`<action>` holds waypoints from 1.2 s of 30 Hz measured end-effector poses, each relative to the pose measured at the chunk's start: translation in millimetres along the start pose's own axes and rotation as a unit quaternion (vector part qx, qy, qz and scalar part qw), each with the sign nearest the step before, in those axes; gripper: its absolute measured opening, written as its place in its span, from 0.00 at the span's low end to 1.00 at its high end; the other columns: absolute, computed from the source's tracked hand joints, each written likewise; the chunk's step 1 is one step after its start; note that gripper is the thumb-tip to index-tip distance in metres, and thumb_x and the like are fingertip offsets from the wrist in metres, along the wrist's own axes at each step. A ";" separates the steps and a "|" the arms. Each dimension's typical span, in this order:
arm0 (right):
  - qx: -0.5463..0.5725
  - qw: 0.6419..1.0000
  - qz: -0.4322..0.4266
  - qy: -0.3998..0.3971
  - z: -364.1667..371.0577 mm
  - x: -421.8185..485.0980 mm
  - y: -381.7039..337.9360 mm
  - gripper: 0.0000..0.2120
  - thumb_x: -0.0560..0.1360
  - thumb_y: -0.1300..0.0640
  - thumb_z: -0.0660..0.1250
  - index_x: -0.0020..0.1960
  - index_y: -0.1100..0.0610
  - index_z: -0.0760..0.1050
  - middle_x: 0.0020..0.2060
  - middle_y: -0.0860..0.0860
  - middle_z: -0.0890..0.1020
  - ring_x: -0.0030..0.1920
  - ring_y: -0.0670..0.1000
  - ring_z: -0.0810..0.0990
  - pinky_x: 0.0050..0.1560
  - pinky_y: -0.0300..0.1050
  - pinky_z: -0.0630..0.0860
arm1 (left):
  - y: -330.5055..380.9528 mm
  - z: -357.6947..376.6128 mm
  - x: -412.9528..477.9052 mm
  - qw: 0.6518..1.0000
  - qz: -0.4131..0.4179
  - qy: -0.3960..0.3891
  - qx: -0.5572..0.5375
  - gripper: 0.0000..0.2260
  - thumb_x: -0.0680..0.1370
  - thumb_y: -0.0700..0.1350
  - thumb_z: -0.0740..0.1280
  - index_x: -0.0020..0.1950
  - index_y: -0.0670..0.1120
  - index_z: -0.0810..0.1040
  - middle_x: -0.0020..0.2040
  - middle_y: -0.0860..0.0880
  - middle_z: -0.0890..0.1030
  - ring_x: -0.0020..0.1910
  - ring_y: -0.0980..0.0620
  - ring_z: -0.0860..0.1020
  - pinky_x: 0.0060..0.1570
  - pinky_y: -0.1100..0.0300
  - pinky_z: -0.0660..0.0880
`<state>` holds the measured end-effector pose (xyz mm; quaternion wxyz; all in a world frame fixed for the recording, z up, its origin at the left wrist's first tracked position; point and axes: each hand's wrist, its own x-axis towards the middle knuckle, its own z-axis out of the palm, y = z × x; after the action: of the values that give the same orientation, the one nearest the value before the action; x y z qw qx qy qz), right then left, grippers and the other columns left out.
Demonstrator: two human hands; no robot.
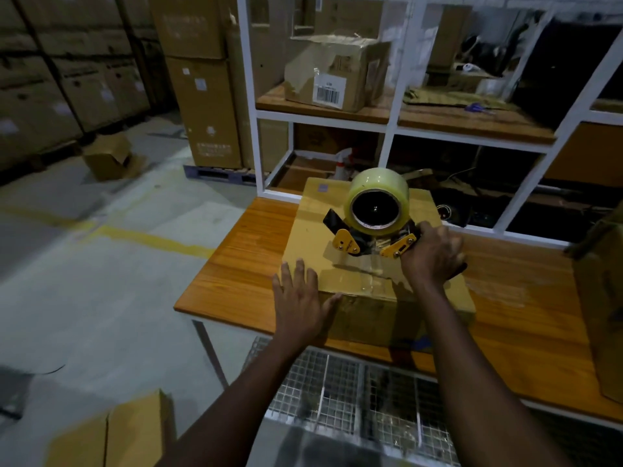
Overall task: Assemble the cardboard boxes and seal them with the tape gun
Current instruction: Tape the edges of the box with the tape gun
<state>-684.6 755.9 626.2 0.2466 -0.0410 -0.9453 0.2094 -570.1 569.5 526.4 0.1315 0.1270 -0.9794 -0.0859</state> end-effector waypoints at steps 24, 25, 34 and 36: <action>0.051 0.998 0.015 -0.042 -50.5 15.6 -19.5 0.11 0.76 0.51 0.69 0.58 0.49 0.78 0.58 0.56 0.77 0.60 0.63 0.70 0.59 0.57 0.67 | 43.0 -99.4 44.2 0.671 -0.213 -0.030 -0.709 0.22 0.81 0.39 0.57 0.74 0.50 0.63 0.59 0.48 0.82 0.57 0.49 0.79 0.65 0.43 0.66; 0.049 0.998 0.019 -0.041 -49.1 15.4 -24.6 0.11 0.76 0.51 0.70 0.58 0.49 0.77 0.59 0.56 0.77 0.61 0.64 0.70 0.59 0.57 0.67 | 41.6 -101.3 47.9 0.665 -0.207 -0.031 -0.717 0.22 0.80 0.38 0.57 0.74 0.51 0.64 0.59 0.47 0.82 0.56 0.49 0.79 0.65 0.43 0.66; 0.025 0.998 0.049 -0.026 -37.3 -1.0 -58.2 0.11 0.75 0.53 0.70 0.57 0.49 0.77 0.60 0.54 0.77 0.60 0.63 0.71 0.59 0.56 0.67 | 7.0 -97.9 52.3 0.642 -0.166 -0.081 -0.744 0.17 0.81 0.40 0.59 0.69 0.52 0.69 0.60 0.46 0.82 0.55 0.51 0.79 0.60 0.46 0.66; 0.021 0.998 0.059 -0.025 -36.3 -5.2 -62.6 0.09 0.75 0.54 0.71 0.55 0.49 0.77 0.59 0.54 0.78 0.60 0.63 0.71 0.58 0.56 0.66 | 1.1 -97.1 49.3 0.630 -0.177 -0.107 -0.748 0.16 0.82 0.39 0.57 0.69 0.50 0.71 0.61 0.47 0.82 0.51 0.52 0.80 0.50 0.53 0.69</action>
<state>-660.9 711.6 678.6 0.2105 -0.0867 -0.9426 0.2441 -589.2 544.0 630.5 0.0575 0.1454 -0.5447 -0.8239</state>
